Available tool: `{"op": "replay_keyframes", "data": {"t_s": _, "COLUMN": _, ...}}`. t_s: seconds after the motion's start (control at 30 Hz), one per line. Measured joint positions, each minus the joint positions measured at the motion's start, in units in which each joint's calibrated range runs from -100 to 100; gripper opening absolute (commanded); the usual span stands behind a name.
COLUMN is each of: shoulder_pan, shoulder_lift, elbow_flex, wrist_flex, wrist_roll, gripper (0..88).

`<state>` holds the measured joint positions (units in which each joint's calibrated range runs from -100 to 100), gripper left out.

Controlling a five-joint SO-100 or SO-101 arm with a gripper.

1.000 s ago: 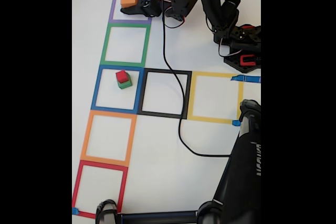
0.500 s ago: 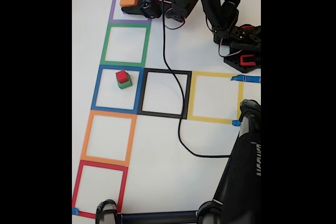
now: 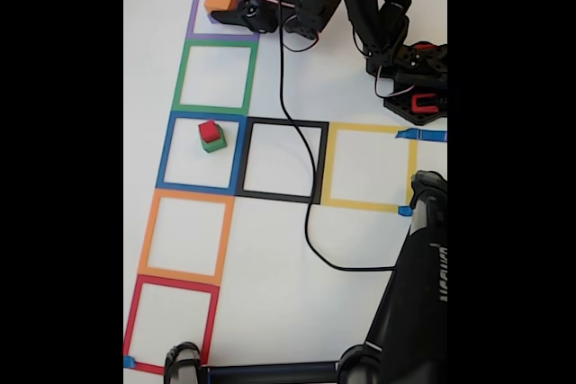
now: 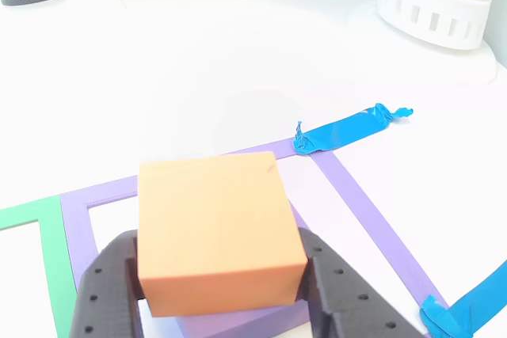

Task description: Tower of hanoi

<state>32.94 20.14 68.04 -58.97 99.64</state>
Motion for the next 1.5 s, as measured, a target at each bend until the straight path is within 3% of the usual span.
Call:
{"op": "replay_keyframes", "data": {"t_s": 1.1, "shoulder_pan": -2.3, "shoulder_lift": -4.1, "elbow_flex": 2.7, "wrist_flex": 0.8, "wrist_roll": 0.0, "gripper": 13.4}}
{"op": "replay_keyframes", "data": {"t_s": 1.5, "shoulder_pan": -7.0, "shoulder_lift": -23.6, "elbow_flex": 4.1, "wrist_flex": 18.1, "wrist_roll": 0.0, "gripper": 13.7}}
